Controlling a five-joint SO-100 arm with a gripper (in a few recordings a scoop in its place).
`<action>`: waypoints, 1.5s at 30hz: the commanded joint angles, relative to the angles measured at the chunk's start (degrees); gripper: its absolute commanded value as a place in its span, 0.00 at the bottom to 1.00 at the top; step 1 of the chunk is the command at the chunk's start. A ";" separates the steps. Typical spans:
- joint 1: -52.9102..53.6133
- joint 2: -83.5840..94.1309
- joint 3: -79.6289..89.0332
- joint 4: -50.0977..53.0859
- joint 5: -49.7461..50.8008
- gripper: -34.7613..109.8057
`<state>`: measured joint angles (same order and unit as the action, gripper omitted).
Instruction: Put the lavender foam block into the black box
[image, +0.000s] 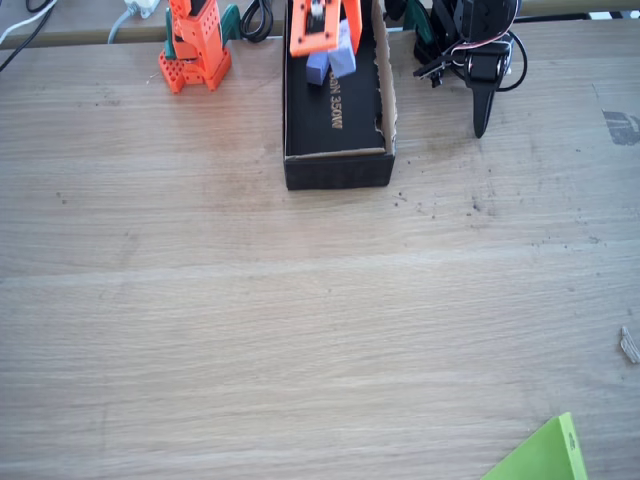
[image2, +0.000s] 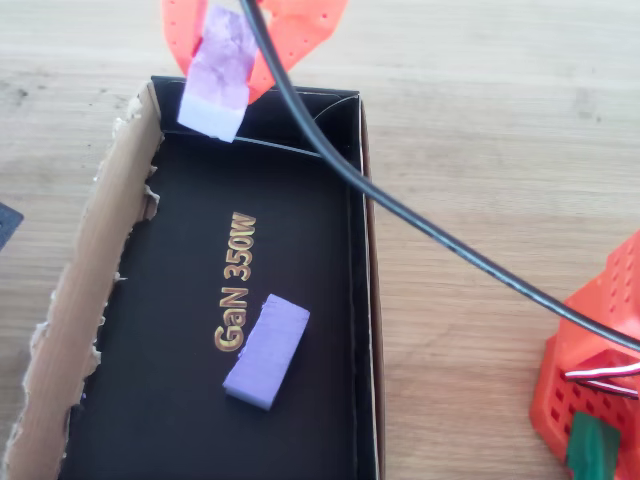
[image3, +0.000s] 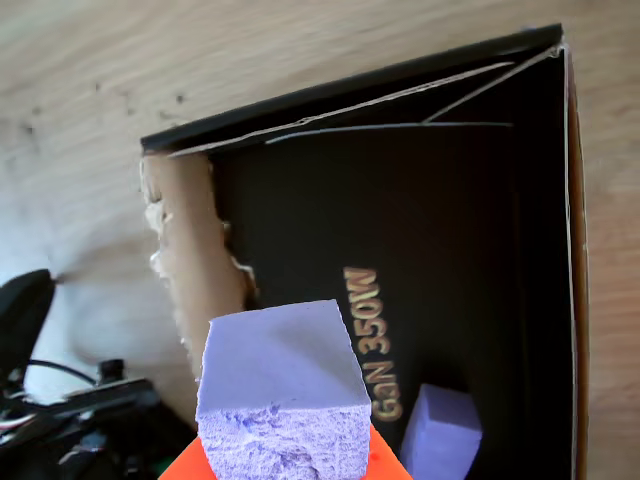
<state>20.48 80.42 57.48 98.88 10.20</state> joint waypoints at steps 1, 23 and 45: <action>0.53 0.70 -3.25 0.97 -1.58 0.30; 10.46 2.81 -0.18 7.38 3.43 0.24; 76.99 42.10 53.61 -4.57 37.09 0.24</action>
<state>96.42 119.62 108.28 96.77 48.60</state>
